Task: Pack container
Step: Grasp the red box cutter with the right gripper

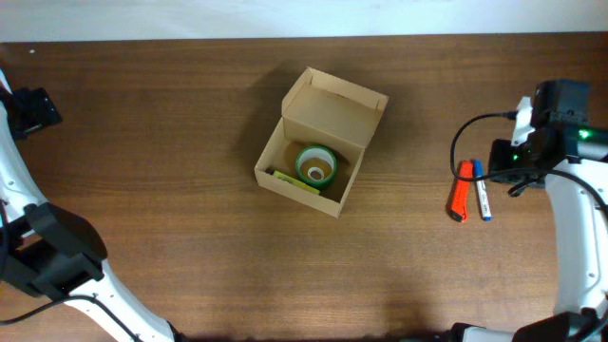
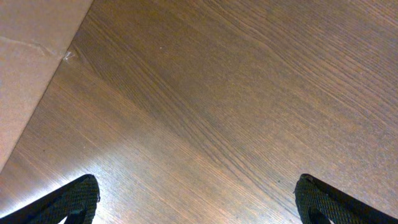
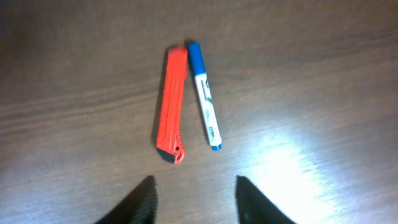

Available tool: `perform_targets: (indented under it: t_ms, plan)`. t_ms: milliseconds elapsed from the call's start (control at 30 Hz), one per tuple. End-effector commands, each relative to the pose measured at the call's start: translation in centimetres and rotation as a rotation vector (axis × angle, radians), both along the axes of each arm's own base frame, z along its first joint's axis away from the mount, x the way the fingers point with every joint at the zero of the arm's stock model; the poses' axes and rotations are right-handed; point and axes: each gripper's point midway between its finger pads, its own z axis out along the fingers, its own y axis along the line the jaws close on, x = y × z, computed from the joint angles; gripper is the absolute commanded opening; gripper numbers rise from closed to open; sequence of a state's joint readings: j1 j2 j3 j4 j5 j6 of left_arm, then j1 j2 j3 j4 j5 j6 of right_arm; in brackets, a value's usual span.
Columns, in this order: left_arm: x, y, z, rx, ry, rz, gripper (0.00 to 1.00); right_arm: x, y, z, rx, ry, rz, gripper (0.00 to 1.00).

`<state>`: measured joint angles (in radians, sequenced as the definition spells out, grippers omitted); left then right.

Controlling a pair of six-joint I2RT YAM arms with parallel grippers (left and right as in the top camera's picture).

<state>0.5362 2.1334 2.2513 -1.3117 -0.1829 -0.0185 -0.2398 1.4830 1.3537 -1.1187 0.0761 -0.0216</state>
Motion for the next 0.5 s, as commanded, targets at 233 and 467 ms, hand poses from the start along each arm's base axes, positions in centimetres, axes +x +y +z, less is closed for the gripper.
perform_targets:
  t_ms: [233,467]
  plan:
    - [-0.2,-0.1,0.6,0.006,-0.008,-0.01,1.0,0.5,2.0,-8.1,0.134,0.147,-0.196,0.4]
    - [-0.2,-0.1,0.6,0.006,-0.008,-0.01,1.0,1.8,3.1,-12.4,0.145,0.221,-0.201,0.4]
